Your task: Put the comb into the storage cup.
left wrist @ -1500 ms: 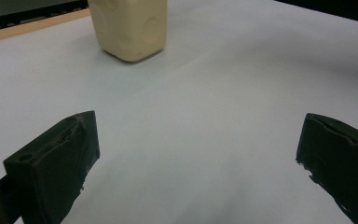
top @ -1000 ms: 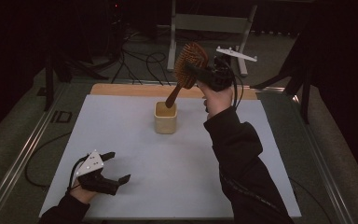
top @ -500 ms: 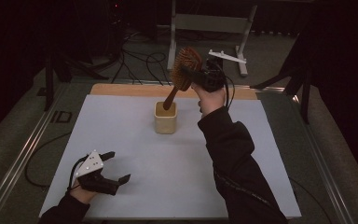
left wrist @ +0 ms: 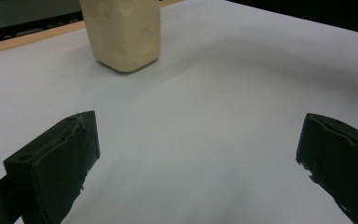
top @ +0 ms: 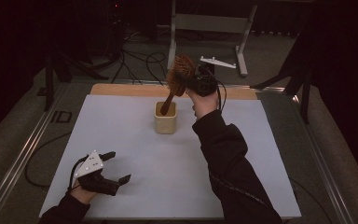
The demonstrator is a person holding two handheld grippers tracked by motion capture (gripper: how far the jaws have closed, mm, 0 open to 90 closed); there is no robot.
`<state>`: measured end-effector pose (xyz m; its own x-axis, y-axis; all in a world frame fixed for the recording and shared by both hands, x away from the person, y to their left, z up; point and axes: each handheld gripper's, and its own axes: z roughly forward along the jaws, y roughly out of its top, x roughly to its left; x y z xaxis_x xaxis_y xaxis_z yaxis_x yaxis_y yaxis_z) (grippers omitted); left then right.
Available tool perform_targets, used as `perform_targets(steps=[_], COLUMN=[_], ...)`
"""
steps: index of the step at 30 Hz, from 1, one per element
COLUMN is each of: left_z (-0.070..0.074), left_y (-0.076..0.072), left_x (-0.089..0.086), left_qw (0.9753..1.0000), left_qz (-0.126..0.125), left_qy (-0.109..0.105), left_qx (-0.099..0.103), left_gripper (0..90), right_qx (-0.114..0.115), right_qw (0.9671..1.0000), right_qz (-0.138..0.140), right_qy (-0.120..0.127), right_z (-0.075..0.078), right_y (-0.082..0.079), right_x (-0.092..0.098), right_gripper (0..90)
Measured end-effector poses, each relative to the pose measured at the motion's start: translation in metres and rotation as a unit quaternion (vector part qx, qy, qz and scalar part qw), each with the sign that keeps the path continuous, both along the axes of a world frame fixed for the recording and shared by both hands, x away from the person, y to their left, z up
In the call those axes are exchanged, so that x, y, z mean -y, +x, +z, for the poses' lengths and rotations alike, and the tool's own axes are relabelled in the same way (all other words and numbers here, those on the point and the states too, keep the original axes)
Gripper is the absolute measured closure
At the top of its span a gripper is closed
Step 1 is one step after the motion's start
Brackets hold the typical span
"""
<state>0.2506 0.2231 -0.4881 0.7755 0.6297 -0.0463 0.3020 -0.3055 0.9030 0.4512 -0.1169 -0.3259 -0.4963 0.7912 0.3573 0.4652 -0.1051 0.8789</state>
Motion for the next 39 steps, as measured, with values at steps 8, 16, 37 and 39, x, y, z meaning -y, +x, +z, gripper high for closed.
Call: perform_targets(steps=[8,16,37,39], left_z=[0.0,0.0,-0.001,-0.002], left_y=[0.0,0.0,0.0,0.0], left_x=[0.0,0.0,0.001,0.001], left_qw=[1.0,1.0,1.0,1.0], left_qz=[0.0,0.0,-0.005,-0.005], left_qy=[0.002,0.001,0.003,0.003], left_qx=[0.002,0.003,0.003,0.003], left_gripper=[0.0,0.1,0.1,0.1], right_qx=[-0.01,-0.019,-0.045,-0.047], right_qw=[0.9999,0.9998,0.9989,0.9988], right_qz=[0.003,0.003,0.01,0.011], right_qy=[-0.002,-0.004,-0.005,-0.005], right_z=[-0.013,-0.024,-0.055,-0.058], right_y=[0.002,0.004,0.008,0.008], right_x=[-0.007,-0.01,-0.017,-0.019], right_gripper=[52.2,52.2,52.1,52.2])
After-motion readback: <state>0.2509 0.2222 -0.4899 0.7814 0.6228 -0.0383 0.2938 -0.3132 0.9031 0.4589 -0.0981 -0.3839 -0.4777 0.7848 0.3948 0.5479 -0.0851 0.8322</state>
